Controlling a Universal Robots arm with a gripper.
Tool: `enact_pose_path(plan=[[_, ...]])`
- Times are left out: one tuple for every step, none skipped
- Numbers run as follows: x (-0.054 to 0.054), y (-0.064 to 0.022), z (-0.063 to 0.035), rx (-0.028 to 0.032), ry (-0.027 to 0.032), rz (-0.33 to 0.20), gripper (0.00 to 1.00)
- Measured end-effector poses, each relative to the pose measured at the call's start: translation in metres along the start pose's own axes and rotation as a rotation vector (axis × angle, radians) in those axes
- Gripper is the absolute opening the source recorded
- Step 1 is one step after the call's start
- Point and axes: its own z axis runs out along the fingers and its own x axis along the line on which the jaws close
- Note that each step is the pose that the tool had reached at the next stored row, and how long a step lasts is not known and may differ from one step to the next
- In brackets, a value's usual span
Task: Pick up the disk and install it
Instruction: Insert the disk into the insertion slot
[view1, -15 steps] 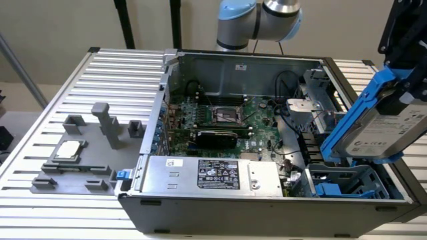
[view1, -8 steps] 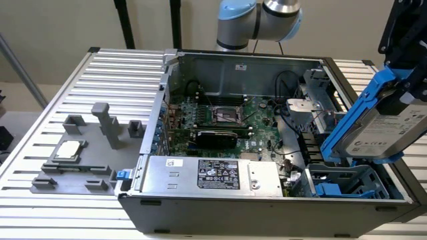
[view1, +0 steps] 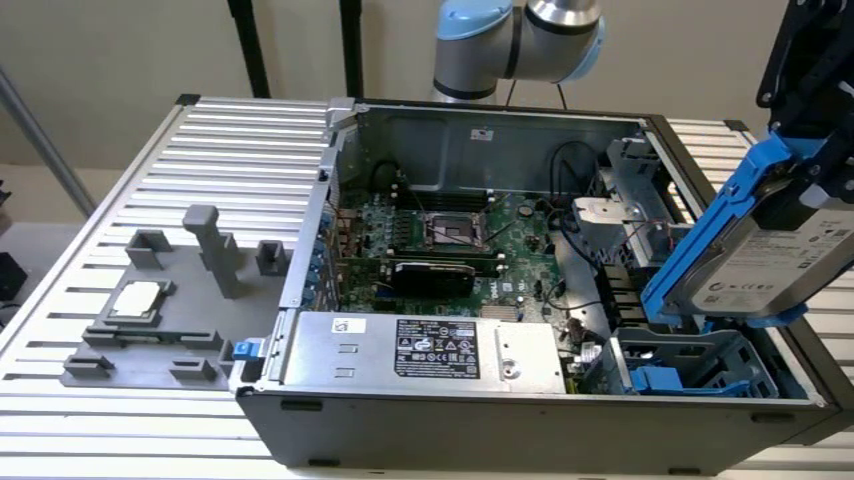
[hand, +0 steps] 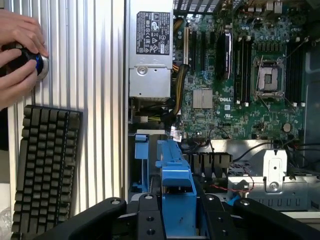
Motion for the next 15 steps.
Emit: enact_pose_path(plan=[[0.0, 0.0, 0.0, 0.0, 0.0001, 0.0, 0.0], [0.0, 0.0, 0.0, 0.0, 0.0002, 0.0, 0.0], [0.0, 0.0, 0.0002, 0.0, 0.0003, 0.0, 0.0], [0.0, 0.0, 0.0011, -0.0001, 0.0001, 0.0, 0.0], [0.0, 0.0, 0.0023, -0.0011, 0.0002, 0.0, 0.0], [0.0, 0.0, 0.0037, -0.0025, 0.0001, 0.0, 0.0], [0.0, -0.0001, 0.0051, -0.0037, 0.0003, 0.0, 0.0], [0.001, -0.0001, 0.0069, -0.0046, 0.0003, 0.0, 0.0], [0.001, -0.0002, 0.0088, -0.0052, 0.0002, 0.0, 0.0], [0.002, -0.0002, 0.0106, -0.0058, 0.0001, 0.0, 0.0], [0.003, -0.0004, 0.0122, -0.0065, 0.0001, 0.0, 0.0], [0.004, -0.0006, 0.0139, -0.0072, 0.0001, 0.0, 0.0], [0.005, -0.0009, 0.0156, -0.0079, 0.0, -0.001, 0.0], [0.007, -0.0011, 0.0172, -0.0085, -0.0001, -0.001, 0.0], [0.009, -0.0014, 0.0189, -0.0092, -0.0002, -0.002, 0.0]])
